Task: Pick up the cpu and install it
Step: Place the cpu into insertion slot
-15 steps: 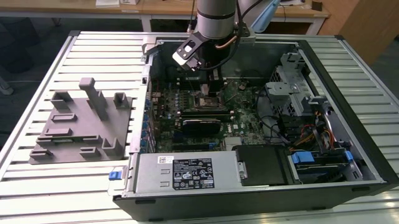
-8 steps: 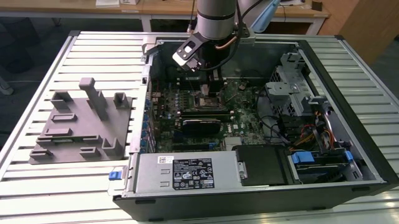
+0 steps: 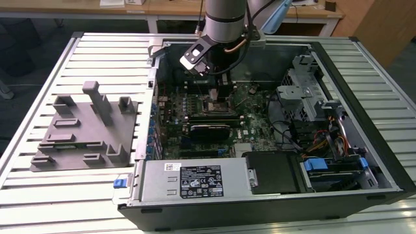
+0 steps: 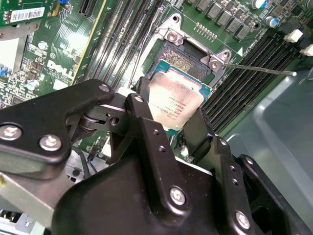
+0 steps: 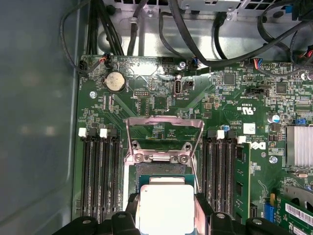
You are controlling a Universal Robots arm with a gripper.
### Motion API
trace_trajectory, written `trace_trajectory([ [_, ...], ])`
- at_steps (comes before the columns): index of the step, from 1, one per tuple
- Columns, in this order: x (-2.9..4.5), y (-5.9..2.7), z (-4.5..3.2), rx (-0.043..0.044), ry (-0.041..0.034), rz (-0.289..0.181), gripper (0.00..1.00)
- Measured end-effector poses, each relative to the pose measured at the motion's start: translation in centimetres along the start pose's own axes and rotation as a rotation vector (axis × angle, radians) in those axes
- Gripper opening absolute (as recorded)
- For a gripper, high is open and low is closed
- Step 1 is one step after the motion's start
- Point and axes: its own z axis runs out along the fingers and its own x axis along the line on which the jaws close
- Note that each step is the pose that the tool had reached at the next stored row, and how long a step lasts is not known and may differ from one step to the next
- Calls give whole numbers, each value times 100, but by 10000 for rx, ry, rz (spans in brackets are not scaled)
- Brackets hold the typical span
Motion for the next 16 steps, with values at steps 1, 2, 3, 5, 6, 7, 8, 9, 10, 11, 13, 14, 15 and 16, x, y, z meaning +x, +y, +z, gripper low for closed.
trace_trajectory([
  [1,0,0,3,0,0,1,53],
  [2,0,0,5,0,0,1,53],
  [3,0,0,7,0,0,1,53],
  [5,0,-1,11,0,0,1,53],
  [6,0,-1,13,0,1,1,53],
  [7,0,-1,15,0,1,1,53],
  [8,0,-1,17,-1,1,1,53],
  [9,1,-1,20,-1,3,1,53],
  [10,1,-1,23,-1,2,1,53],
  [11,1,-1,26,-1,2,2,53],
  [13,1,-2,36,-1,2,3,53],
  [14,1,-2,42,0,1,3,53],
  [15,1,-2,50,-1,2,4,53],
  [16,1,-3,57,-1,1,4,53],
])
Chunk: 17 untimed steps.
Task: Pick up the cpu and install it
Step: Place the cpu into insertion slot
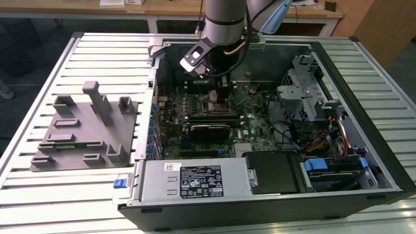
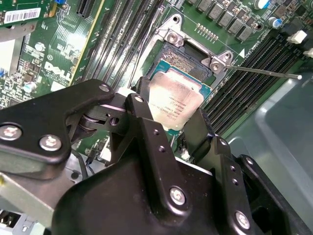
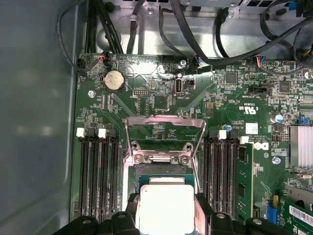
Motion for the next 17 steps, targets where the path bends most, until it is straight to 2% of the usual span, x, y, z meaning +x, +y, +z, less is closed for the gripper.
trace_trajectory([
  [17,1,-2,48,-1,2,0,53],
])
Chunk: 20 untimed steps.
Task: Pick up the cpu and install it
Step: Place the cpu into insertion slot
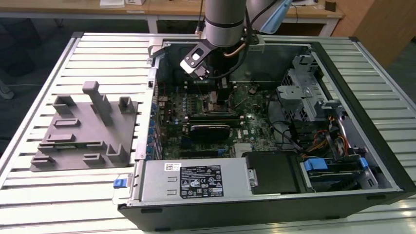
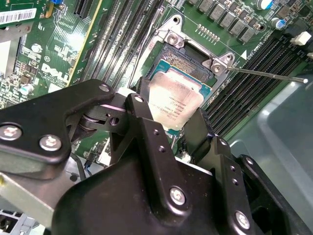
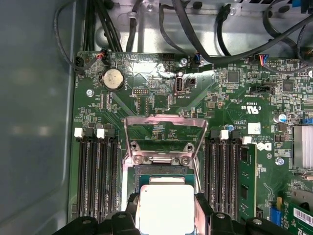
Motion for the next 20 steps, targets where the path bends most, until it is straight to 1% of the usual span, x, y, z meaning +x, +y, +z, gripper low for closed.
trace_trajectory([
  [8,16,-3,61,2,-3,11,53],
  [20,21,-10,167,2,-4,35,53],
])
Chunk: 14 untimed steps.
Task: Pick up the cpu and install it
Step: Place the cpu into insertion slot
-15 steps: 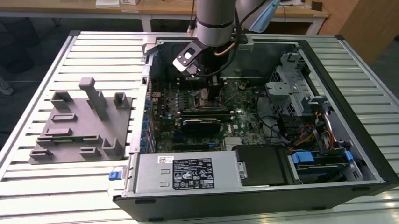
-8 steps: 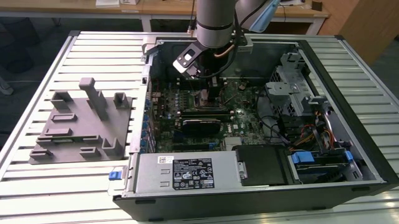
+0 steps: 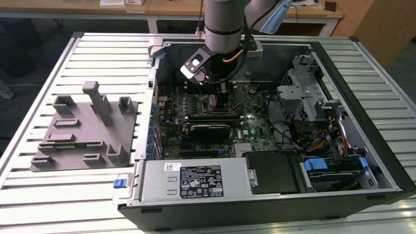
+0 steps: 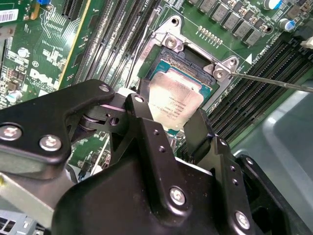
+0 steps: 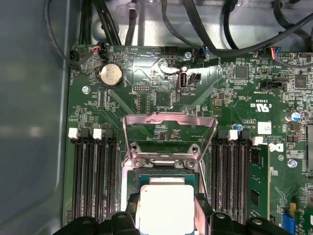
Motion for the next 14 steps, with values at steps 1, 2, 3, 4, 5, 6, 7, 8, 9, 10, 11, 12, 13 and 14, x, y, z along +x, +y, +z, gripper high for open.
trace_trajectory([
  [1,0,-2,9,0,1,1,53],
  [2,0,-3,18,0,1,0,53],
  [3,0,-4,26,0,1,0,53],
  [4,0,-4,34,0,0,-1,53],
  [5,1,-5,43,0,1,0,53],
  [6,1,-6,50,0,0,0,53],
  [7,1,-6,57,0,1,0,53],
  [8,1,-7,63,0,1,0,53],
  [9,1,-8,69,0,0,0,53],
  [10,1,-9,76,0,0,0,53],
  [11,1,-9,81,0,1,0,53],
  [12,1,-9,87,0,0,0,53],
  [13,1,-10,92,0,0,-1,53],
  [14,1,-10,101,0,1,0,53],
])
